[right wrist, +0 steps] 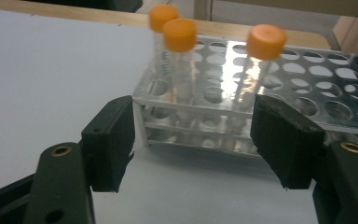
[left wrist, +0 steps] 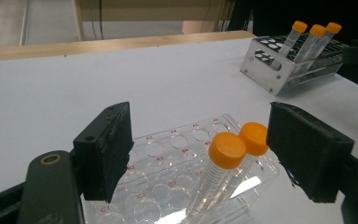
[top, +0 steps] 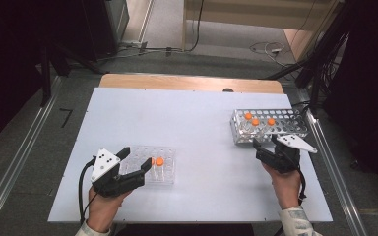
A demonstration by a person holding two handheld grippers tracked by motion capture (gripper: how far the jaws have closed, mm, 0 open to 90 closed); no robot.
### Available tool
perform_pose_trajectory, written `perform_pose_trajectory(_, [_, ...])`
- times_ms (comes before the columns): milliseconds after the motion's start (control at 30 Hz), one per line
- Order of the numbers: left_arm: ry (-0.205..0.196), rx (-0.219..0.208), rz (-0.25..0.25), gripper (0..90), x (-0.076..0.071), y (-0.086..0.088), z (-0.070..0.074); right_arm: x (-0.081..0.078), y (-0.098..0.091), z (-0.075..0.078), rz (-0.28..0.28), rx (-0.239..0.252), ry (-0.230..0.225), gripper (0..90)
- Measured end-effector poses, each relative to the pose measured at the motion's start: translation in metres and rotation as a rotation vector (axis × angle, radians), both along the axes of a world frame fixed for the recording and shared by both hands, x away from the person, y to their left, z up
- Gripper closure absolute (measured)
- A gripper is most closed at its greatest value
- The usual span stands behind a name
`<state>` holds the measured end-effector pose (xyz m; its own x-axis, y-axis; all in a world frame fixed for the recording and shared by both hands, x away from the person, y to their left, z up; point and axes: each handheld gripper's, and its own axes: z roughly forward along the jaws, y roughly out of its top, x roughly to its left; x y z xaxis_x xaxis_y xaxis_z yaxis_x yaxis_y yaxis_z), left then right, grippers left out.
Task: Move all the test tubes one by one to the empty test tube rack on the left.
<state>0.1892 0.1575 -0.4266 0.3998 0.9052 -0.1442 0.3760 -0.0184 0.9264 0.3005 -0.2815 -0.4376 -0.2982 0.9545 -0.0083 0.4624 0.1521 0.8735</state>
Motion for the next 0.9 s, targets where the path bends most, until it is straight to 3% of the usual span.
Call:
perform_pose_trajectory(367, [-0.005,0.01,0.002,23.2,-0.001,-0.001,0.0,0.032,-0.014,-0.005,-0.115,0.016,-0.013,51.4])
perform_pose_trajectory(900, [-0.006,0.012,0.0,23.7,0.0,-0.001,-0.001,0.057,-0.01,-0.016,-0.116,0.012,-0.004,65.8])
